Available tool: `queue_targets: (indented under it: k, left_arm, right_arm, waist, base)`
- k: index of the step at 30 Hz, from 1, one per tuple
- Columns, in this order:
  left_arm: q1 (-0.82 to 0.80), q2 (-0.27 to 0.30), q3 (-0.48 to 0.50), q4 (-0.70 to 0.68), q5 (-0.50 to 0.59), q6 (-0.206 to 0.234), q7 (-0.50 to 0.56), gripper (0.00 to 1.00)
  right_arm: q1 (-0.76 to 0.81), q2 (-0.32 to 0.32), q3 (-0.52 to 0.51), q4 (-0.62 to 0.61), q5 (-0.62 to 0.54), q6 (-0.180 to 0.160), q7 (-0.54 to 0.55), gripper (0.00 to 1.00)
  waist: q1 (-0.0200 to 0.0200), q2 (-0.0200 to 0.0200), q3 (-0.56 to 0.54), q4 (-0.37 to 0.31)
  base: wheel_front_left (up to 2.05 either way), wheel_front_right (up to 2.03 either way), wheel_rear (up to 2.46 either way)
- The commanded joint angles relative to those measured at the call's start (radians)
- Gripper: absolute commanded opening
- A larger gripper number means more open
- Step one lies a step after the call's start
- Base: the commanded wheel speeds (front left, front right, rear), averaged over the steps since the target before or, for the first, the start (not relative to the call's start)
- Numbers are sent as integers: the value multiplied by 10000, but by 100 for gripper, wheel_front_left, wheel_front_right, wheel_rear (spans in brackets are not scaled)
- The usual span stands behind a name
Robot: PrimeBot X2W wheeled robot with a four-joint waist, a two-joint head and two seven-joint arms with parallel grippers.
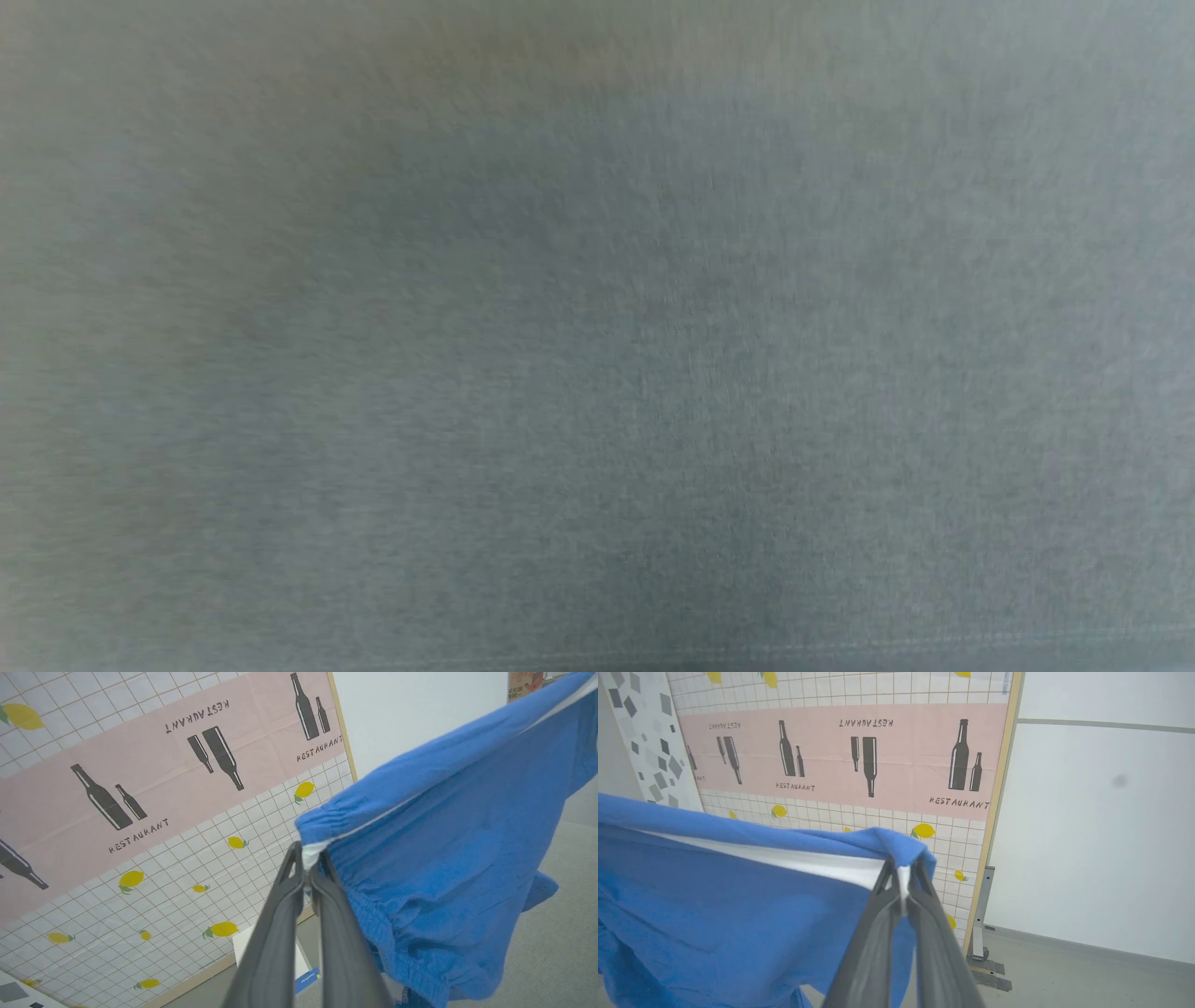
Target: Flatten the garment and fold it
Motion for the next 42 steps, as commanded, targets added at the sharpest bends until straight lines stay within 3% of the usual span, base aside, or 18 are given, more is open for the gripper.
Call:
queue_targets:
  k: [1, 9, 15, 21, 26, 30, 34, 42]
  left_arm:
    - [-534, -51, 17, 411, 258, -19, -132, 0]
    - [-2626, -1067, -138, 2924, 1259, -1, -1559, 0]
    - [-2742, -1596, -190, 4006, 1440, 76, -2572, 0]
    - [-795, -1923, -128, 4197, 958, 357, -3635, 0]
    - [2260, -1718, -596, 3391, 637, 453, -4089, 0]
    - [4372, -1453, -1111, 2386, 509, 580, -4112, 0]
    - [6166, -1292, -1413, 1372, 273, 1014, -4159, 0]
    - [8580, -940, -1941, -76, 124, 1736, -4286, 0]
  right_arm:
    - [-458, -16, -87, 452, -295, -23, -391, 0]
    - [-2617, 638, -82, 3100, -1147, -23, -2600, 0]
    - [-3008, 842, 265, 4176, -1215, -23, -3449, 0]
    - [-1715, 861, 1030, 4680, -836, -23, -3838, 0]
    - [352, 467, 1737, 4654, -281, -23, -3716, 0]
    - [1908, -18, 2294, 4347, 286, -23, -3218, 0]
    - [3419, -670, 2833, 3769, 846, -23, -2605, 0]
    - [6364, -1846, 3614, 2287, 1714, -23, -1041, 0]
  waist:
    - [-2, 0, 2186, -874]
    - [-2, 0, 3054, -1142]
    - [-2, 0, 3313, -1038]
    - [-2, 0, 3130, -741]
    - [-2, 0, 2349, -474]
    - [-2, 0, 1692, -308]
    - [-2, 0, 945, -145]
    - [-2, 0, -280, 68]
  base:
    - [0, 0, 0]
    - [0, 0, 0]
    - [0, 0, 0]
    - [0, 0, 0]
    - [0, 0, 0]
    - [0, 0, 0]
    - [0, 0, 0]
    - [0, 0, 0]
